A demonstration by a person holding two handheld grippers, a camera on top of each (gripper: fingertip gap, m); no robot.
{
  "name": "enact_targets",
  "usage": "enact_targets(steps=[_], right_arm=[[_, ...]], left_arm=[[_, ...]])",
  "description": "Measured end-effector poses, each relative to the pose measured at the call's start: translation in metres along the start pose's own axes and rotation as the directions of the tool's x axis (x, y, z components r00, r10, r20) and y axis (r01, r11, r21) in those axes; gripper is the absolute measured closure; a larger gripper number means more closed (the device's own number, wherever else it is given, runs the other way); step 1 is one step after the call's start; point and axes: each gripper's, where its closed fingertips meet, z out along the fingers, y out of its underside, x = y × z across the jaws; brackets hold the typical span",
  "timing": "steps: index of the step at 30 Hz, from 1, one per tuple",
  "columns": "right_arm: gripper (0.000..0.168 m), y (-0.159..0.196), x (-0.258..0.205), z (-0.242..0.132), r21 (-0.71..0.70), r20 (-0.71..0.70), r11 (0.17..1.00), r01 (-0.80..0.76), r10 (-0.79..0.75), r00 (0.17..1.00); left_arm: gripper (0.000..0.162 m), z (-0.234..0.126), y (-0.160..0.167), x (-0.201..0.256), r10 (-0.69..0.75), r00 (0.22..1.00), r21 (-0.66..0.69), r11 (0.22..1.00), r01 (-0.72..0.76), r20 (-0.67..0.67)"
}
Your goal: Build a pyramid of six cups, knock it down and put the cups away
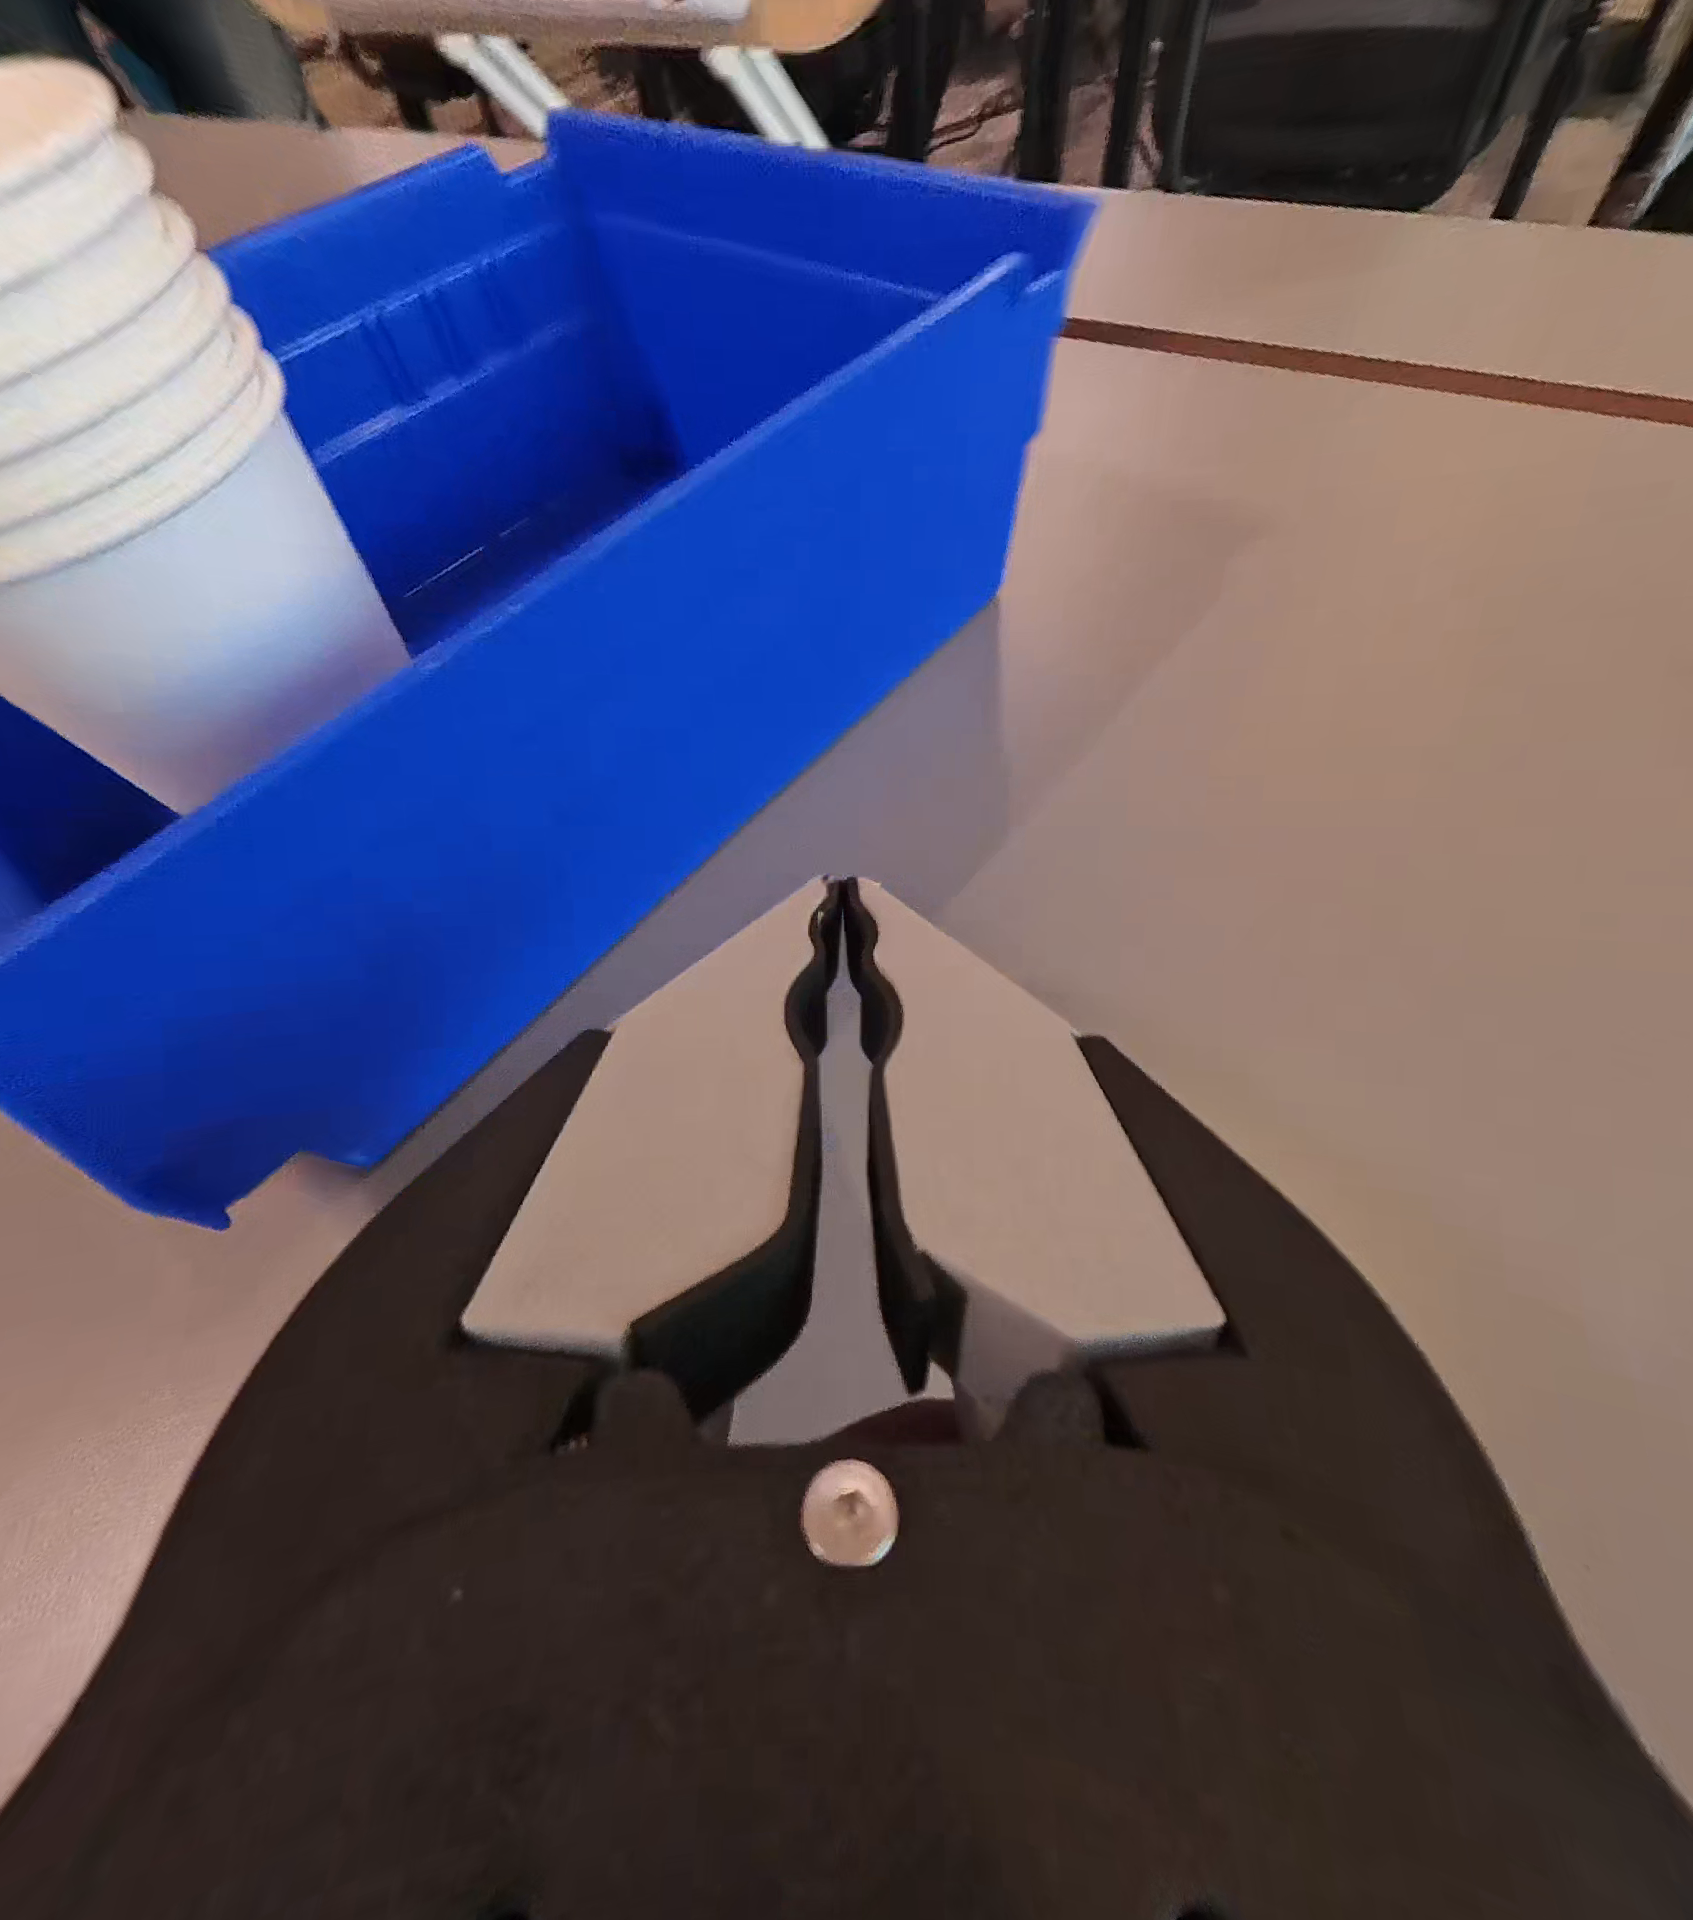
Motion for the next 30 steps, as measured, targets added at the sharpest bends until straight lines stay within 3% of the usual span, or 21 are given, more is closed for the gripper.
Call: enact_targets(steps=[4,7,9,13,18,23,27,30], right_arm=[[0.168,-0.014,-0.034,0.035,-0.005,0.081,0.999,0.042,-0.041,0.996],[0.168,-0.029,-0.031,0.062,-0.063,-0.042,0.99,0.128,-0.13,0.991],[0.168,-0.041,-0.041,0.08,-0.079,-0.039,0.981,0.176,-0.18,0.983],[0.168,-0.054,-0.082,0.115,-0.092,0.039,0.98,0.175,-0.173,0.984],[0.168,-0.075,-0.117,0.164,-0.08,0.027,0.984,0.159,-0.157,0.987],[0.168,-0.076,-0.187,0.207,-0.112,0.121,0.976,0.187,-0.173,0.977],[0.168,-0.08,-0.237,0.216,-0.118,0.282,0.993,0.021,0.013,0.959],[0.168,-0.081,-0.238,0.196,-0.129,0.384,0.989,-0.07,0.115,0.916]], left_arm=[[0.162,-0.002,0.0,-0.005,-0.011,1.0,0.0,1.0,0.011,0.005],[0.162,-0.002,0.0,-0.003,-0.014,1.0,-0.003,1.0,0.014,-0.004],[0.16,-0.004,-0.003,-0.001,-0.021,1.0,0.005,1.0,0.021,-0.015],[0.16,-0.008,-0.011,0.0,-0.014,1.0,0.029,0.999,0.014,-0.023],[0.16,-0.016,-0.018,0.001,0.0,1.0,0.044,0.999,0.001,-0.013],[0.16,-0.02,-0.024,0.006,0.018,1.0,0.07,0.997,-0.017,-0.018],[0.161,-0.018,-0.022,0.015,0.047,0.998,0.063,0.997,-0.045,-0.034],[0.161,-0.014,-0.015,0.027,0.054,0.997,0.041,0.998,-0.051,-0.064]])
